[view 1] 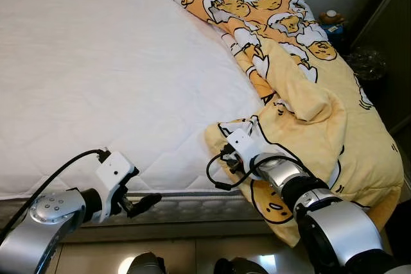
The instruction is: Clean up the room
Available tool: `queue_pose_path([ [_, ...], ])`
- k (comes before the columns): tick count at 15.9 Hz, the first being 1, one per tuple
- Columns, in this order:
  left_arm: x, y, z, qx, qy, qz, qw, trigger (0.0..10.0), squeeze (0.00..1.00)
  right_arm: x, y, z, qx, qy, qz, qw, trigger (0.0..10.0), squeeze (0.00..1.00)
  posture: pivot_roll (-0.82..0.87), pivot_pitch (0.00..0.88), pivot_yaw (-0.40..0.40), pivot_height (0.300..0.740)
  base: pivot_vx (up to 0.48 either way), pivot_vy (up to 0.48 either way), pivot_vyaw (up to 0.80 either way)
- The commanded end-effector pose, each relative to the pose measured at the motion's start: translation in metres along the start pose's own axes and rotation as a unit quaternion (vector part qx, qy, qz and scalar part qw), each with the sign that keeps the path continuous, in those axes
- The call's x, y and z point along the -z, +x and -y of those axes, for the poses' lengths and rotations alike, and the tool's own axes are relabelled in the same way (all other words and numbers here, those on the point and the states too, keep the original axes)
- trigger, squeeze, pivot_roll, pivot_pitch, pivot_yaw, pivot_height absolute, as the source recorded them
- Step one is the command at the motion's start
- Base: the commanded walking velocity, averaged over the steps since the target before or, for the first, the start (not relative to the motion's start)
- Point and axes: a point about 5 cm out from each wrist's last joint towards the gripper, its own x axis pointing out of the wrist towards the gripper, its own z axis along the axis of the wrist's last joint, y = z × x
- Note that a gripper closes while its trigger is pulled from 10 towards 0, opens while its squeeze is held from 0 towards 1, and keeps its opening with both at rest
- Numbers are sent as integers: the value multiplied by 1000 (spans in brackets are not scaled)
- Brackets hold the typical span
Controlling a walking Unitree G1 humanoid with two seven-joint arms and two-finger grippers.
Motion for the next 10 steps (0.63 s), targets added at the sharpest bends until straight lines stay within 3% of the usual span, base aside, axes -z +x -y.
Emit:
queue_pose_path([
  [1,0,2,-1,-1,2,-4,1000,10000,0,8,-1,2,0,8,-7,1000,0,0,131,102,-81,740,0,0,0],
  [8,-2,0,-19,-63,-2,13,998,10000,0,15,-4,7,-13,53,6,998,0,0,116,66,-75,740,0,0,0],
  [10,-4,3,-24,-71,-2,19,997,10000,0,8,-6,11,-32,88,40,995,0,0,92,53,-76,740,0,0,0],
])
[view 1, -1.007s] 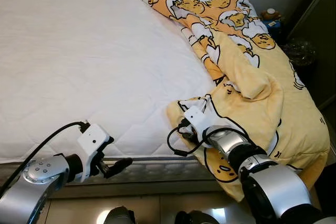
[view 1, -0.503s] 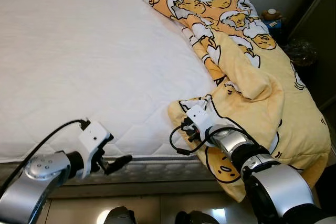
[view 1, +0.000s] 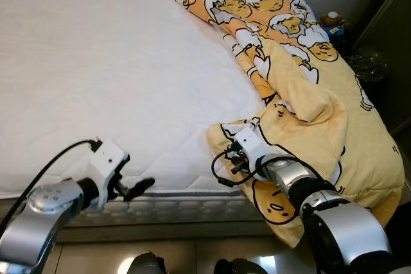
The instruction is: Clean up the room
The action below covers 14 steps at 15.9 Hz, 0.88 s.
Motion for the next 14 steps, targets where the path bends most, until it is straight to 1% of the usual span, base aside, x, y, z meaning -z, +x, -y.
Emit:
queue_pose_path([
  [1,-1,1,-3,-11,1,6,1000,10000,0,-4,-3,4,-11,15,19,1000,0,0,86,47,-77,740,0,0,0],
  [2,-2,3,-4,-14,0,10,1000,10000,0,-7,-3,4,-20,16,23,999,0,0,84,47,-77,740,0,0,0],
  [3,-6,6,-6,-26,-1,22,999,10000,0,-14,-5,3,-56,21,33,998,0,0,77,39,-76,740,0,0,0],
  [4,-10,8,-12,-48,0,36,998,10000,0,-21,-7,-1,-106,24,37,993,0,0,67,33,-73,740,0,0,0],
  [5,-12,9,-16,-64,0,44,997,10000,0,-25,-8,-5,-140,22,38,989,0,0,64,31,-72,740,0,0,0],
  [6,-15,9,-22,-85,1,53,995,10000,0,-29,-9,-11,-187,17,42,981,0,0,62,22,-72,740,0,0,0],
  [7,-23,7,-36,-125,4,73,989,10000,0,-44,-13,-28,-301,12,60,952,0,0,59,20,-73,740,0,0,0],
  [8,-29,5,-45,-148,5,86,985,10000,0,-56,-18,-38,-373,20,86,924,0,0,56,18,-74,740,0,0,0],
  [9,-31,3,-50,-161,4,93,983,10000,0,-64,-22,-44,-402,27,101,910,0,0,53,13,-73,740,0,0,0],
  [10,-37,-3,-65,-198,2,105,974,10000,0,-84,-37,-63,-484,24,142,863,0,0,52,9,-71,740,0,0,0],
  [11,-40,-6,-71,-214,4,111,971,10000,0,-94,-51,-74,-533,17,165,830,0,0,51,6,-70,740,0,0,0],
  [12,-43,-8,-78,-227,6,116,967,10000,0,-102,-69,-88,-589,8,182,787,0,0,53,7,-72,740,0,0,0],
  [13,-45,-14,-87,-250,9,127,960,10000,0,-104,-93,-96,-655,-26,183,732,0,0,53,6,-74,740,0,0,0],
  [14,-45,-16,-90,-258,8,130,957,10000,0,-103,-101,-98,-674,-36,180,716,0,0,51,6,-73,740,0,0,0],
])
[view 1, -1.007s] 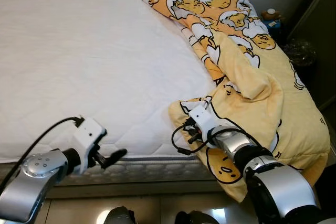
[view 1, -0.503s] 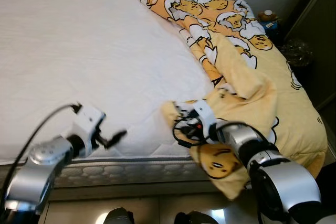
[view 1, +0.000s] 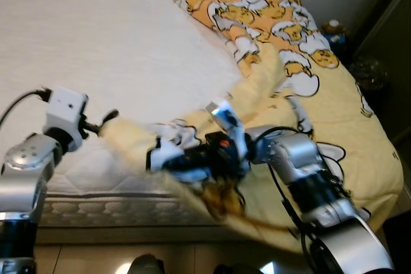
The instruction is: Clean up the room
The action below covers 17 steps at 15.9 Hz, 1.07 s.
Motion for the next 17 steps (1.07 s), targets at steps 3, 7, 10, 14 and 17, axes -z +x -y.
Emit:
queue_pose_path([
  [3,1,-6,-24,-41,6,4,999,10000,0,0,-3,-39,-105,23,-8,994,0,0,50,5,-75,740,0,0,0],
  [7,2,-5,-29,-44,7,4,999,10000,0,6,-13,-63,-116,25,-61,991,0,0,40,0,-66,740,0,0,0],
  [10,1,7,-17,-21,5,8,1000,10000,0,12,-20,-47,-40,-27,-104,993,10000,86,29,0,-55,740,0,0,0],
  [14,-2,17,-5,11,11,13,1000,10000,0,16,-23,-26,40,-21,-112,993,10000,1000,27,0,-49,740,0,0,0],
  [17,-4,20,-5,18,16,13,1000,10000,0,13,-23,-21,38,-29,-93,994,10000,1000,29,0,-43,740,0,0,0],
])
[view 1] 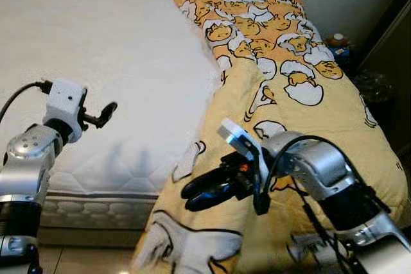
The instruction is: Clean up the room
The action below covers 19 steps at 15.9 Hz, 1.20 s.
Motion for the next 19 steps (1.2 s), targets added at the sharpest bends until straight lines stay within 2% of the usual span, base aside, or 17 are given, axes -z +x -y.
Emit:
queue_pose_path([
  [1,-2,4,2,11,7,1,1000,10000,0,-7,-9,2,26,-28,2,999,10000,1000,30,0,-43,740,0,0,0],
  [2,-1,5,5,18,4,-2,1000,10000,0,-6,-12,8,66,-44,-1,997,10000,1000,31,0,-42,740,0,0,0],
  [3,5,10,22,38,-29,-13,999,10000,0,1,-29,25,204,-94,1,974,10000,0,33,0,-47,740,0,0,0],
  [4,8,12,31,49,-43,-16,998,10000,0,7,-37,30,252,-104,-2,962,10000,0,29,0,-46,740,0,0,0],
  [5,13,14,47,63,-69,-19,995,10000,0,19,-50,34,325,-100,6,940,10000,0,22,0,-43,740,0,0,0],
  [6,17,15,66,81,-102,-15,991,10000,0,32,-66,38,423,-84,25,902,10000,0,9,0,-35,740,0,0,0],
  [7,20,14,82,83,-147,-8,986,10000,1000,42,-83,39,524,-70,60,847,10000,0,-5,0,-28,740,0,0,0],
  [8,20,13,92,62,-181,4,982,10000,1000,50,-97,36,603,-67,93,790,10000,0,-16,0,-20,740,0,0,0],
  [9,21,12,101,57,-202,0,978,10000,1000,62,-107,30,657,-50,104,745,10000,0,-31,0,-9,740,0,0,0],
  [10,15,8,113,52,-194,28,979,10000,1000,75,-113,18,705,-49,121,697,10000,0,-40,0,2,740,0,0,0],
  [12,10,3,118,46,-187,49,980,10000,1000,88,-114,9,741,-55,126,658,10000,0,-44,0,5,740,0,0,0],
  [13,10,-2,122,41,-195,55,978,10000,1000,102,-113,6,760,-28,127,637,10000,0,-46,0,2,740,0,-251,0],
  [14,12,-8,127,54,-173,48,982,10000,867,111,-111,4,771,-5,134,622,10000,0,-45,0,-4,740,0,-270,0],
  [15,14,-11,131,62,-149,36,986,10000,0,113,-107,3,775,-9,134,618,10000,0,-40,0,-9,740,0,0,0],
  [16,15,-12,132,63,-145,32,987,10000,0,113,-105,2,775,-12,132,617,10000,0,-40,0,-9,740,0,0,0],
  [17,14,-13,130,51,-159,37,985,10000,0,116,-100,3,775,10,158,612,10000,0,-34,0,-17,740,0,480,-800],
  [19,11,-14,130,50,-158,47,985,10000,0,115,-96,4,769,1,148,622,10000,0,-31,0,-23,740,0,480,-800],
])
